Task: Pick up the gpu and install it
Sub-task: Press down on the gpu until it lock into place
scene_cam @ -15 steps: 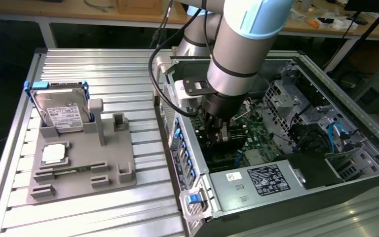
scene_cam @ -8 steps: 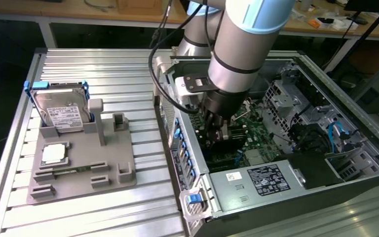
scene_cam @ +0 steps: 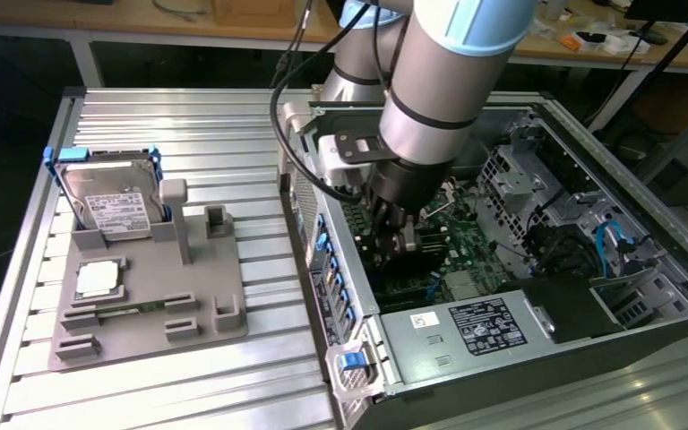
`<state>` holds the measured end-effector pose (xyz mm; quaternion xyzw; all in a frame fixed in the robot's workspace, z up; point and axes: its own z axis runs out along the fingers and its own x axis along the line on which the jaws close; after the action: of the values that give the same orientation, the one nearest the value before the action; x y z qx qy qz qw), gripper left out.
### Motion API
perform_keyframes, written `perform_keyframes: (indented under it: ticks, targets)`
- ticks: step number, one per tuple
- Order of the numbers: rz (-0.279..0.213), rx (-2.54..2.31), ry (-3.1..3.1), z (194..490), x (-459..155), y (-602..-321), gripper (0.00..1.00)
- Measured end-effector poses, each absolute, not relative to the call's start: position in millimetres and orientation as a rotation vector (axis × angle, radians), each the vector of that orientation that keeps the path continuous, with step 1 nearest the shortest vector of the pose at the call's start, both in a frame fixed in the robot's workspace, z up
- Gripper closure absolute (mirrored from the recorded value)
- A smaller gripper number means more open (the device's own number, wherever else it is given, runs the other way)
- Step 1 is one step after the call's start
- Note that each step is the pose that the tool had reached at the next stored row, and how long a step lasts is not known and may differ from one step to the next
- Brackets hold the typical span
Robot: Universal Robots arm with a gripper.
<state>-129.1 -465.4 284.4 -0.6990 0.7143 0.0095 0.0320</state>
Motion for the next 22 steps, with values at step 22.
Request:
perform_keyframes:
  ticks: [22]
  targets:
    - [0.282, -2.237, 2.323, 284.9, -119.9, -465.0, 0.9]
